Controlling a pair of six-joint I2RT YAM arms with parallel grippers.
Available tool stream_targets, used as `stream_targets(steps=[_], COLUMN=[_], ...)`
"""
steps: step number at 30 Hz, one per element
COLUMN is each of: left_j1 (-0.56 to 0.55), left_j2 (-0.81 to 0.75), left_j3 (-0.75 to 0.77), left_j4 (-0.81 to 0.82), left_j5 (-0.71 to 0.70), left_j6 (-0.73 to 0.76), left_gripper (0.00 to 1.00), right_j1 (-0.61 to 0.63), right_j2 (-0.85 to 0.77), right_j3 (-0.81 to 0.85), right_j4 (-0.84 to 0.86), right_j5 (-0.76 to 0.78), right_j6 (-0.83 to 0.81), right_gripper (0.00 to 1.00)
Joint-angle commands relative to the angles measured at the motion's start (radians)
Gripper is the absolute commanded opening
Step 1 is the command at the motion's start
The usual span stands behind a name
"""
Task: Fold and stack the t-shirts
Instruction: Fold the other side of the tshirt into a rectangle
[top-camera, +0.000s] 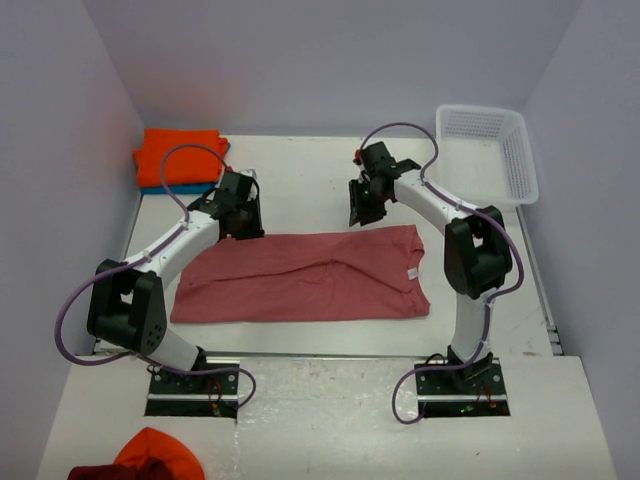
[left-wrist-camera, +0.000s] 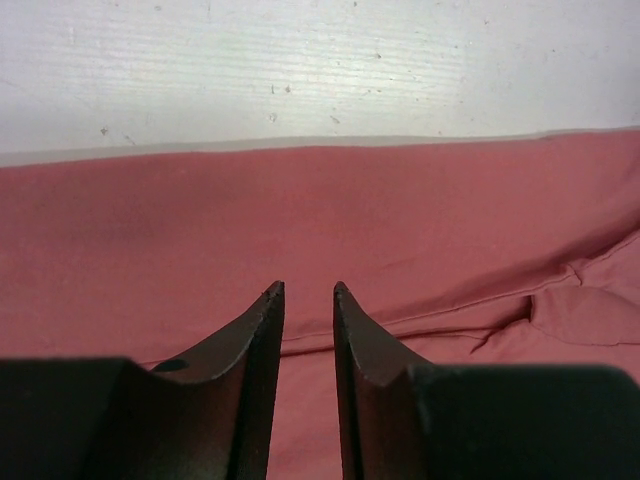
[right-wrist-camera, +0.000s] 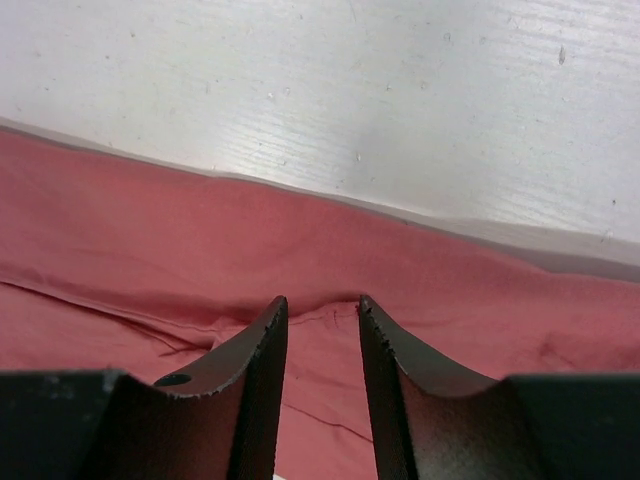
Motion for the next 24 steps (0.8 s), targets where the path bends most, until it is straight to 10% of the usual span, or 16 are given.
stream_targets(steps=[1, 24], left_j1=[-0.001, -0.001], left_j2=[-0.021, -0.008], left_j3=[0.032, 0.035], left_j4=[0.036, 0.02], left_j5=[0.026, 0.007], left_j6=[0.031, 0.036], left_gripper=[0.28, 0.29], right_j1=[0.0, -0.002], right_j2=[0.01, 0.016], right_j3=[0.006, -0.115], right_j4=[-0.022, 0.06], right_j5=[-0.006, -0.036], right_j6=[-0.024, -0.018], right_gripper=[0.36, 0.27])
